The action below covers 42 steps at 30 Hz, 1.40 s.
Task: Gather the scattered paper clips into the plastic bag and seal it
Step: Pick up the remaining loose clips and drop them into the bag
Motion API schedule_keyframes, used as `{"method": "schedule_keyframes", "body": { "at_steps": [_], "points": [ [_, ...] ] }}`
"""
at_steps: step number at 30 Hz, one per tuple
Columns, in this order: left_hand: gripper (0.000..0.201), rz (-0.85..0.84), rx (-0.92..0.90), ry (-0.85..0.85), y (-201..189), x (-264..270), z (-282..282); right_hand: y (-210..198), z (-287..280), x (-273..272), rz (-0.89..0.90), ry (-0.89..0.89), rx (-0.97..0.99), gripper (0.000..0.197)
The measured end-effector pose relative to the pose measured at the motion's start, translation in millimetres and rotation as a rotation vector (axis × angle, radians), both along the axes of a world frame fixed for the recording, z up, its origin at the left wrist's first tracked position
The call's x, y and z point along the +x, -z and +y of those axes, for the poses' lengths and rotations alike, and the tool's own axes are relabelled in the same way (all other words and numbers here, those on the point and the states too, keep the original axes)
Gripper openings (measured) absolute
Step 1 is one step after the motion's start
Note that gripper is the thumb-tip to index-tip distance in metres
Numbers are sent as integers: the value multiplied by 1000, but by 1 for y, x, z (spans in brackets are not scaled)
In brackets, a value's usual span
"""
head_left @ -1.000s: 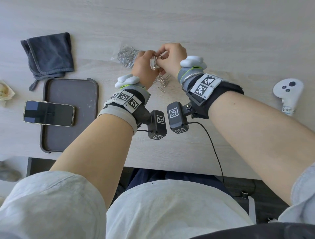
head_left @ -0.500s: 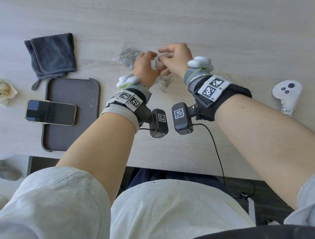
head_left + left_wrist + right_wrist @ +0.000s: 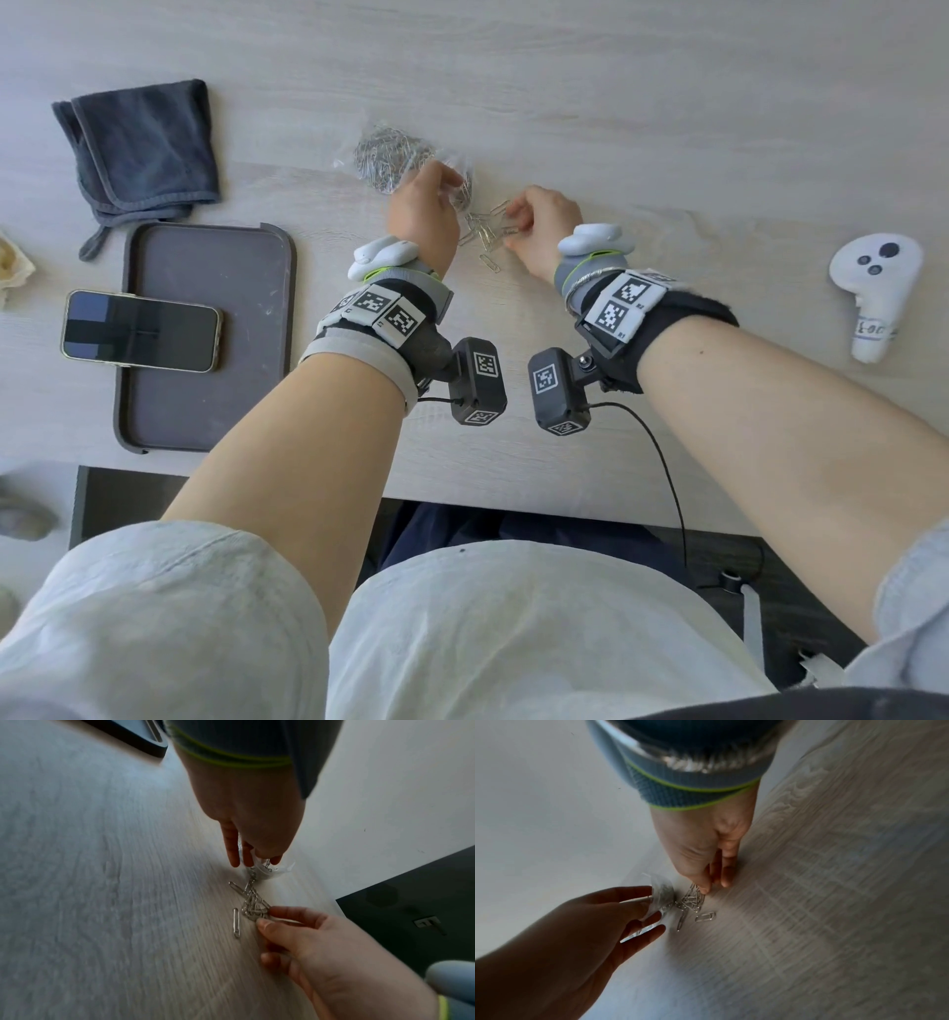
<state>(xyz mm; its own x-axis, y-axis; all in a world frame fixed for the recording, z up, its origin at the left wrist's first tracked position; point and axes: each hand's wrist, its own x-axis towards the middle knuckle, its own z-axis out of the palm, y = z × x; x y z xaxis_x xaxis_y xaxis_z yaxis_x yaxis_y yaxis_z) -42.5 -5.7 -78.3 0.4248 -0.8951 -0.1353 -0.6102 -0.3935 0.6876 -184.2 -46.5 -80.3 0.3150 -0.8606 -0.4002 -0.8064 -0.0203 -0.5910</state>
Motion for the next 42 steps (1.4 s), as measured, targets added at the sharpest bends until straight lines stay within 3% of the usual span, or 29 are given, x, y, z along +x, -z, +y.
{"method": "schedule_keyframes", "body": {
  "at_steps": [5, 7, 10, 12, 19, 27, 37, 42],
  "points": [
    [35, 50, 12, -47, 2, -2, -2, -3, -1, 4, -72, 22, -28, 25],
    [34, 59, -8, -65, 3, -2, -3, -4, 3, 0, -55, 17, -26, 43],
    [31, 52, -33, -76, 6, -4, -3, -4, 10, -7, 30, -145, -11, 87],
    [32, 68, -29, -79, 8, -7, -4, -1, 9, -5, 46, -225, -49, 93],
    [33, 168, -21, -71, 18, -13, -3, 7, -5, 8, -62, -227, -86, 67],
    [38, 250, -43, -96, 11, -12, -1, 3, -13, 12, -10, -270, -79, 26],
    [36, 229, 5, -47, 2, -6, -2, -7, -18, 15, 112, -385, -50, 12],
    [38, 205, -11, -23, -1, -7, -1, -12, -13, 12, 84, -327, -36, 9]
  ]
}}
